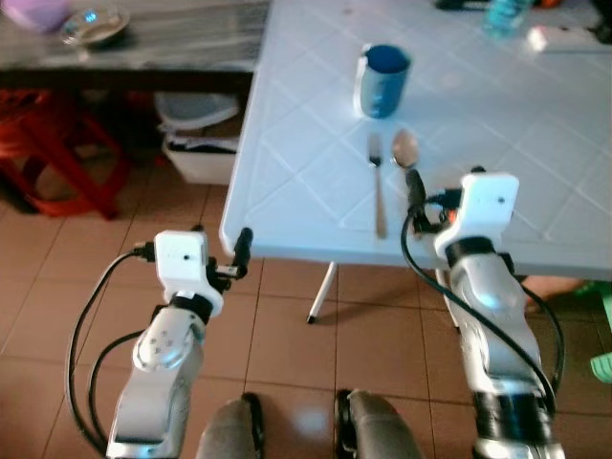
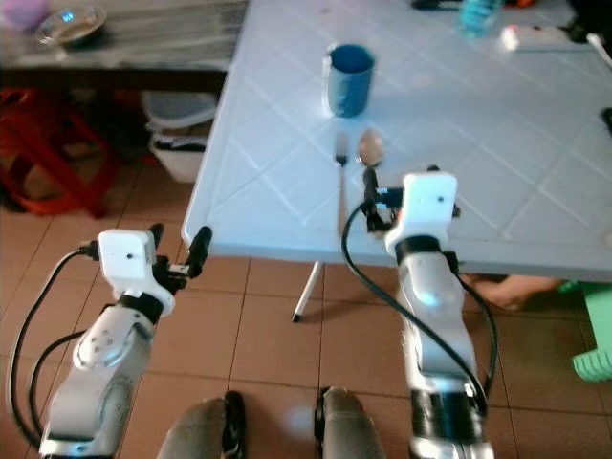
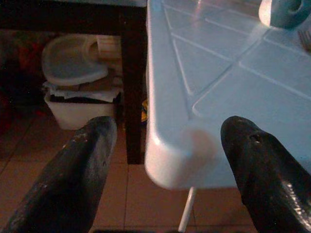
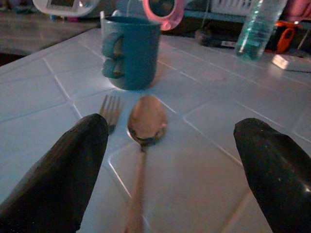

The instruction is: Setting the table

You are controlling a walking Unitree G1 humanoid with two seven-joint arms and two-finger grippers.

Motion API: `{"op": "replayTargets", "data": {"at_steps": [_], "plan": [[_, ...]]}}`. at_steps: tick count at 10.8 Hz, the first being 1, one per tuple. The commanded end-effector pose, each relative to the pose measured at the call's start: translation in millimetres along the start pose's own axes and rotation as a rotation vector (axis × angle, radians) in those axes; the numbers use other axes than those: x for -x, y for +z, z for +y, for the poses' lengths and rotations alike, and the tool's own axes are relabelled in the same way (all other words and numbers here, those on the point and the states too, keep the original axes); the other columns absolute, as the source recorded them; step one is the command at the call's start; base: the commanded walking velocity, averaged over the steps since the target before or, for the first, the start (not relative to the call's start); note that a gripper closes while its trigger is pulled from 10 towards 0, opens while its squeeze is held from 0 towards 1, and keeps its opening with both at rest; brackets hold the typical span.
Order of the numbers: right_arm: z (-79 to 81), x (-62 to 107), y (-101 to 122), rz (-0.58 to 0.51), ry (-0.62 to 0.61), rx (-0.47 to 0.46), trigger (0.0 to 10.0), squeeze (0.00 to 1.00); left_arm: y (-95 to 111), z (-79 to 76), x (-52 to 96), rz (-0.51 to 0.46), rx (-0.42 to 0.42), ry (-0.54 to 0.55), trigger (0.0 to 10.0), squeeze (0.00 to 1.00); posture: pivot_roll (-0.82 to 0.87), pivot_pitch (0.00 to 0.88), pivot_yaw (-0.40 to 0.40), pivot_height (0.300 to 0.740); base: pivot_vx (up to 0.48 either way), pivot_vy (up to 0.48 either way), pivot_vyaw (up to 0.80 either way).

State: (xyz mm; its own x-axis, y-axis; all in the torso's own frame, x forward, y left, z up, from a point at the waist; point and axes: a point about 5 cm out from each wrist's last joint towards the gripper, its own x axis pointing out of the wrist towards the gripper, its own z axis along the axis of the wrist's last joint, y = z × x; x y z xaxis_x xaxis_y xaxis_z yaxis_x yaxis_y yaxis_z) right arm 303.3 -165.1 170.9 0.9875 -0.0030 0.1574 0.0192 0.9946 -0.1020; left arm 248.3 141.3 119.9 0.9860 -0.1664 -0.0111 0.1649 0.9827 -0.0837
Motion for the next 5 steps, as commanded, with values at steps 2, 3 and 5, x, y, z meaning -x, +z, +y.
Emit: {"op": "replayTargets", "data": {"at_steps": [2,3,5], "plan": [[-0.5,-4.0,0.6,-0.008,-0.018,0.012,10.0,0.00,2.0,1.2,5.7,0.004,-0.005,-0.008,10.0,0.00,-0.02,0.245,0.041,0.740,0.000,0.000,0.00],[0.9,-3.0,-3.3,0.017,-0.028,0.003,10.0,0.00,1.3,0.0,7.6,0.012,0.000,-0.016,10.0,0.00,-0.03,0.253,0.042,0.740,0.000,0.000,0.00],[7.8,-8.3,-0.9,0.022,-0.028,-0.009,10.0,0.00,0.7,-2.5,8.6,0.021,0.001,-0.030,10.0,0.00,-0.03,0.269,0.049,0.740,0.000,0.000,0.00]]}}
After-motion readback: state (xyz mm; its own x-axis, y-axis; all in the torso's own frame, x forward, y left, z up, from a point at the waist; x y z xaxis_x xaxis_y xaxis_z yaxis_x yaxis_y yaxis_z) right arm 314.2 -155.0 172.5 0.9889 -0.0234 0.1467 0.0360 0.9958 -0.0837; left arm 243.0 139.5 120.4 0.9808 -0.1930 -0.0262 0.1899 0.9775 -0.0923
